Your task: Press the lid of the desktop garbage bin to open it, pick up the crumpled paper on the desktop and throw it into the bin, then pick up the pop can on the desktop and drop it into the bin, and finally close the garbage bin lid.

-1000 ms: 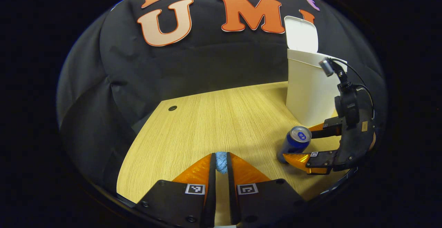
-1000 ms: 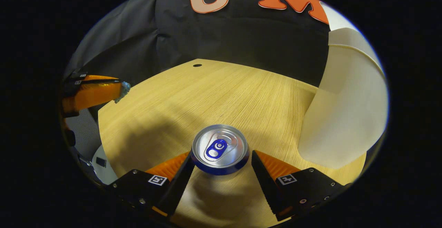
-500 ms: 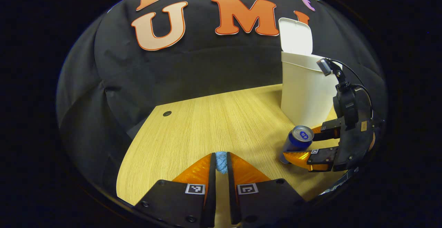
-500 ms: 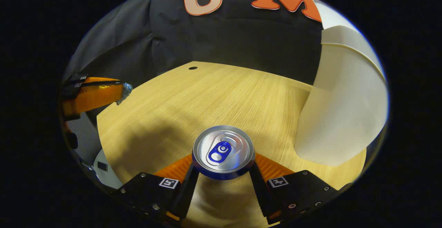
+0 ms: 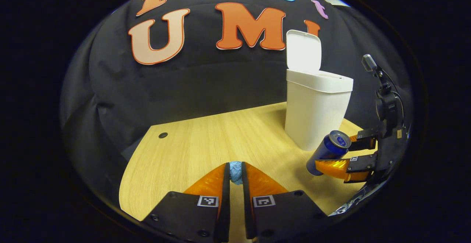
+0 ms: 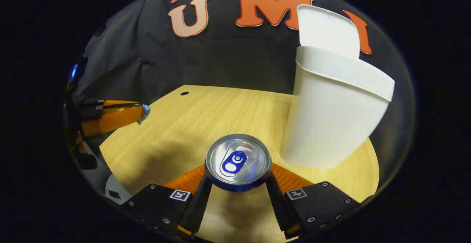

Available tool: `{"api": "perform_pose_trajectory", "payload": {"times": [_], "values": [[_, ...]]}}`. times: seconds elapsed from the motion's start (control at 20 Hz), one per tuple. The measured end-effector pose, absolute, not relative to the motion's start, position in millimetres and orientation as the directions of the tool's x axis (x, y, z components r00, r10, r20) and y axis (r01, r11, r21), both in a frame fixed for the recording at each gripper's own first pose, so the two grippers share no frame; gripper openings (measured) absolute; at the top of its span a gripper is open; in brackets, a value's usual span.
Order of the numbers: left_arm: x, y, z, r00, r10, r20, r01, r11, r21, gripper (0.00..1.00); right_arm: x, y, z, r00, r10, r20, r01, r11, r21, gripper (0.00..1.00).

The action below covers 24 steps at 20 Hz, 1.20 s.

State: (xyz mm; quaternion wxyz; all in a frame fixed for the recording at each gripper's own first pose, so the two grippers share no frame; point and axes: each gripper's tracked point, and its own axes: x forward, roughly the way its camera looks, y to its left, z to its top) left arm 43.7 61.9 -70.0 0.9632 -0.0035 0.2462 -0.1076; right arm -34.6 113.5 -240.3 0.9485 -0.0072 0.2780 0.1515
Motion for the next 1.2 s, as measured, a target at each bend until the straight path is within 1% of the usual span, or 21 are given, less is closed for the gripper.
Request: {"api": "perform_pose_trajectory", "payload": {"times": [0.2, 0.4, 0.65, 0.8, 0.85, 0.9, 1.05, 1.2], "values": [[57.9, 43.7, -56.4, 0.852, -0.286, -0.439, 0.272, 0.957, -0.095, 0.2, -56.4, 85.2, -222.9, 0.836, 0.182, -0.518, -0.171, 0.983, 0.07, 0.79], [80.2, 24.8, -42.3, 0.841, -0.364, -0.4, 0.334, 0.931, -0.146, 0.19, -71.8, 54.9, -212.3, 0.852, 0.072, -0.519, -0.044, 0.997, 0.066, 0.79], [105.0, 5.4, -15.5, 0.842, -0.423, -0.336, 0.394, 0.906, -0.154, 0.2, -92.6, 33.9, -202.8, 0.852, -0.013, -0.524, 0.048, 0.997, 0.053, 0.79], [114.7, -7.2, 4.1, 0.844, -0.441, -0.306, 0.412, 0.897, -0.16, 0.2, -100.8, 26.8, -194.9, 0.856, -0.03, -0.516, 0.066, 0.997, 0.051, 0.79], [116.3, -12.8, 10.9, 0.844, -0.447, -0.296, 0.417, 0.894, -0.161, 0.2, -100.5, 24.7, -191.7, 0.858, -0.033, -0.513, 0.069, 0.996, 0.052, 0.74], [119.2, -18.6, 20.4, 0.845, -0.455, -0.281, 0.425, 0.89, -0.164, 0.2, -103.0, 21.0, -188.3, 0.86, -0.033, -0.509, 0.069, 0.996, 0.052, 0.79], [127.3, -40.7, 41.7, 0.834, -0.489, -0.257, 0.462, 0.872, -0.159, 0.2, -96.9, 10.0, -189.1, 0.867, -0.032, -0.497, 0.053, 0.998, 0.028, 0.79], [143.0, -60.9, 61.9, 0.837, -0.495, -0.233, 0.471, 0.869, -0.154, 0.2, -94.4, 8.8, -194.3, 0.865, 0.017, -0.501, -0.001, 0.999, 0.032, 0.79]]}}
